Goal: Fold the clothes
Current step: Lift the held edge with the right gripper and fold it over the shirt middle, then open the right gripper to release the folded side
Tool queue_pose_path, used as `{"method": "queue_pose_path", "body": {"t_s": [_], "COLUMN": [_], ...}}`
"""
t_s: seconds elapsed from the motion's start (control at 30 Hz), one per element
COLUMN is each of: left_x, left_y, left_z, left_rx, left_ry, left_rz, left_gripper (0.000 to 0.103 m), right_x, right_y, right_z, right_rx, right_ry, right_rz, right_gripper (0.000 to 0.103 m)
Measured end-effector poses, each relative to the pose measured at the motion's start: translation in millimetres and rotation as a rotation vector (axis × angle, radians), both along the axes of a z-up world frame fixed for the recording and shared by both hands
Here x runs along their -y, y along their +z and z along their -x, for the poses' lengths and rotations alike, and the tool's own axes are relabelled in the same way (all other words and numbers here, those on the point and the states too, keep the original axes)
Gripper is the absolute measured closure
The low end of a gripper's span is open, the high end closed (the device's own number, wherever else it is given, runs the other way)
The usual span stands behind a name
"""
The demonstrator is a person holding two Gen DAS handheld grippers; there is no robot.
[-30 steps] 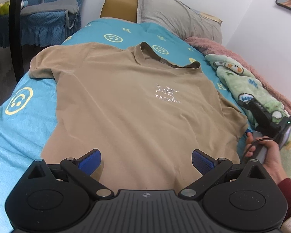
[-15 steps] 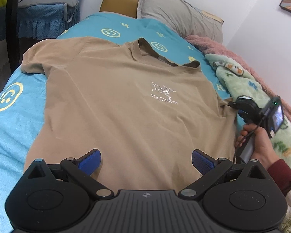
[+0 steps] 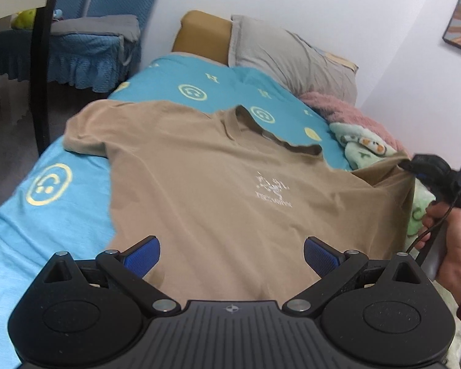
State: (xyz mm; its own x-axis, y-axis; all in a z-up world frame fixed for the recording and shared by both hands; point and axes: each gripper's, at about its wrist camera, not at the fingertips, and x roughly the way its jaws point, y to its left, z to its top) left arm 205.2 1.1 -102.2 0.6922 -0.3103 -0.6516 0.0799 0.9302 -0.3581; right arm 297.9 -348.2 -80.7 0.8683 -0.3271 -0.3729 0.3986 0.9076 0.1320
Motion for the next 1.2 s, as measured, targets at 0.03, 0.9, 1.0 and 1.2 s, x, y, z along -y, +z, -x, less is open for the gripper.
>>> {"method": "queue_pose_path", "body": {"t_s": [0.03,0.9,1.0,1.2], "left_x": [-4.4,-30.4,-27.3,-8.4], "left_y": [1.7,-0.9,1.6,4.3], "left_z": [0.7,-7.2,0.4,27.7], "left_rx": [0.001,0.009,0.019,0.016], "left_ry": [0.007,0.016,-0.004,-0.122], "left_rz": [0.001,-0.005,-0.005,-0.012], "left_gripper": [0.002,0.003,0.003,0.007], "right_x": [-17.4,-150.5,-133.3,-95.8], "right_y": [6.4,8.0,27.0,48.1], "right_z": [-2.6,46.8,105.0,223.5], "right_rx": [-0.013,-0.167,-0.138,-0.048], "right_ry": [0.023,0.443,0.403,0.331], "right_rz": [0.032,-0.134,-0.149,-0.238], "right_gripper": [0.089,0.0,0.0,0.0]}}
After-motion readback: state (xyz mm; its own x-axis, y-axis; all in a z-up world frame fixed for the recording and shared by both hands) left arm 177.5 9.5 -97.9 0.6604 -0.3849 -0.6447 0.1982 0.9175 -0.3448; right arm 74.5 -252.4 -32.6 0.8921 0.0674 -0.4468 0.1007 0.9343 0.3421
